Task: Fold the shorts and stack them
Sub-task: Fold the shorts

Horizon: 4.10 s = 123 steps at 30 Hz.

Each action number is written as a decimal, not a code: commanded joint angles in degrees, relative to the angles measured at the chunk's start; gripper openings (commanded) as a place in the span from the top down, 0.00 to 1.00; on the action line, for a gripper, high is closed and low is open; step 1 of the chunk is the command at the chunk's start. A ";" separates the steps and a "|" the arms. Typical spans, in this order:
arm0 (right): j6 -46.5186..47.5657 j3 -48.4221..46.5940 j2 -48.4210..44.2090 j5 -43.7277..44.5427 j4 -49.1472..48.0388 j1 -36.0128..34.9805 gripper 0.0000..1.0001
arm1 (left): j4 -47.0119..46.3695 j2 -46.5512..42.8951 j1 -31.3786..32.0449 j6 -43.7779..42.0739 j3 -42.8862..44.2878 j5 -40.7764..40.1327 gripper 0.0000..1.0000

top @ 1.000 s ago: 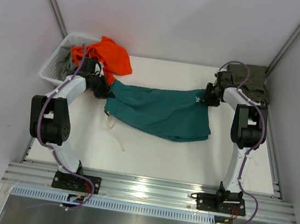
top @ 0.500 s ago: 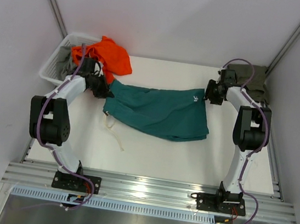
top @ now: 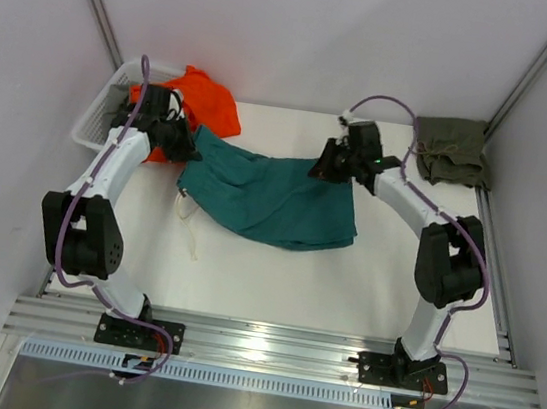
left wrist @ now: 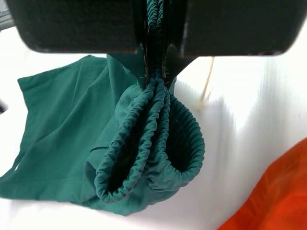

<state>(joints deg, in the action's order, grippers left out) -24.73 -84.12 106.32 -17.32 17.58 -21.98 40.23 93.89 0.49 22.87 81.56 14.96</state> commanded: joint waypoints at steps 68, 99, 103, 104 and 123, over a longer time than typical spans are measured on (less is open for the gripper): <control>-7.79 12.38 -6.91 2.73 1.39 -8.35 1.00 | 15.49 -6.52 1.00 -3.63 11.25 -5.91 1.00; -9.72 23.91 3.10 5.19 -1.24 -12.91 1.00 | 29.38 9.47 27.01 16.49 31.37 -28.93 1.00; -10.16 24.26 3.28 4.84 -1.50 -13.09 1.00 | 30.08 12.71 30.70 19.22 35.77 -31.57 1.00; -10.25 24.61 3.10 4.93 -1.41 -13.09 1.00 | 30.95 13.42 32.45 20.01 36.82 -34.27 1.00; -7.52 24.09 -10.77 8.18 7.20 -7.64 0.66 | 34.22 24.50 38.62 23.62 44.65 -39.30 1.00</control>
<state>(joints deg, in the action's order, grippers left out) -33.01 -59.66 99.74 -10.72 22.94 -29.87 74.59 117.93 37.82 45.12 123.39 -22.24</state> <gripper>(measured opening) 0.310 0.048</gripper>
